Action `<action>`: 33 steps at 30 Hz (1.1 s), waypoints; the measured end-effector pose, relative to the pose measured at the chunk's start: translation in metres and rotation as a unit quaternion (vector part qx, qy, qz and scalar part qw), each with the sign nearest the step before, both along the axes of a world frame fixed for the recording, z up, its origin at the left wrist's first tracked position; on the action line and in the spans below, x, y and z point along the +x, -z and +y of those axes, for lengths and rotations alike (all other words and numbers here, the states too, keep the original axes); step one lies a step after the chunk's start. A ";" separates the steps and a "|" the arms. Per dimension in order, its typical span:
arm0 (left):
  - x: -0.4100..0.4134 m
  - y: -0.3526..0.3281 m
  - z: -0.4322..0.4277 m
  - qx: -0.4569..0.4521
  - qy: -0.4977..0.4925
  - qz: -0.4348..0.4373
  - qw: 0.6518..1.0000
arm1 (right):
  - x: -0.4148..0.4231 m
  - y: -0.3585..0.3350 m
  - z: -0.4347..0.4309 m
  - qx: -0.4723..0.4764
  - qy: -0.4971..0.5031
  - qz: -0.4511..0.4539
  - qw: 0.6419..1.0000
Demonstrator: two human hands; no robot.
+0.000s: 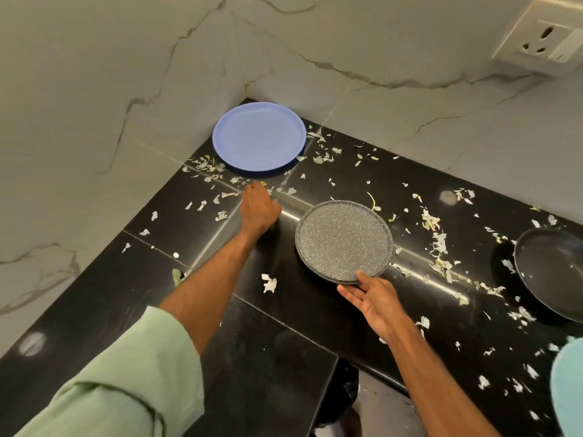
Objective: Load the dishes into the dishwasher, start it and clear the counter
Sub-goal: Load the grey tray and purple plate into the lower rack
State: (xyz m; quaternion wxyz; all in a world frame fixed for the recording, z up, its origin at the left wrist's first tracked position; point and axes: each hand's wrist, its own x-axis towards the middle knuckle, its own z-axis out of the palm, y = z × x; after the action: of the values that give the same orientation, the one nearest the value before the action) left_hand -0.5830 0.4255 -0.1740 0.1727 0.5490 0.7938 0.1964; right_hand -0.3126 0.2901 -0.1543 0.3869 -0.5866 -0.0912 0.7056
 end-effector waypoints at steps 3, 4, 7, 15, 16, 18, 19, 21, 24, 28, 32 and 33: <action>-0.005 0.000 0.041 -0.004 -0.201 -0.243 0.949 | 0.001 0.007 0.005 -0.003 0.003 0.001 1.000; -0.007 -0.001 0.052 0.022 -0.255 -0.318 0.913 | 0.001 0.009 0.007 -0.003 0.001 0.001 1.000; -0.019 0.002 0.082 0.060 -0.336 -0.431 0.835 | -0.001 0.014 0.014 -0.002 -0.003 -0.002 1.000; -0.035 -0.001 0.071 0.038 -0.363 -0.583 0.726 | 0.004 0.001 0.015 0.031 -0.026 -0.019 0.999; -0.031 -0.002 0.058 0.052 -0.361 -0.609 0.704 | 0.008 -0.003 0.012 0.038 -0.026 -0.025 0.999; -0.020 -0.006 0.021 0.053 -0.354 -0.637 0.683 | 0.016 -0.013 0.005 0.049 -0.017 -0.031 0.998; -0.015 -0.007 -0.002 0.044 -0.350 -0.637 0.686 | 0.020 -0.017 0.000 0.051 -0.008 -0.031 0.998; -0.006 -0.008 -0.048 0.018 -0.336 -0.619 0.709 | 0.030 -0.024 -0.013 0.055 0.013 -0.029 0.998; 0.006 -0.013 -0.118 -0.026 -0.285 -0.568 0.771 | 0.045 -0.035 -0.035 0.068 0.035 -0.023 0.997; 0.041 -0.042 -0.190 -0.047 -0.236 -0.521 0.819 | 0.071 -0.049 -0.071 0.079 0.024 -0.044 0.996; 0.085 -0.073 -0.240 -0.046 -0.208 -0.495 0.842 | 0.109 -0.062 -0.108 0.080 -0.012 -0.085 0.993; 0.095 -0.081 -0.249 -0.044 -0.201 -0.487 0.849 | 0.120 -0.065 -0.116 0.077 -0.013 -0.095 0.992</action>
State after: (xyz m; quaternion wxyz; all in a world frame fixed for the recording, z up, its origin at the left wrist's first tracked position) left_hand -0.4876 0.1762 -0.0933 0.5177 0.2028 0.7087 0.4342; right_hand -0.1922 0.1738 -0.0897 0.4115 -0.6183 -0.1894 0.6422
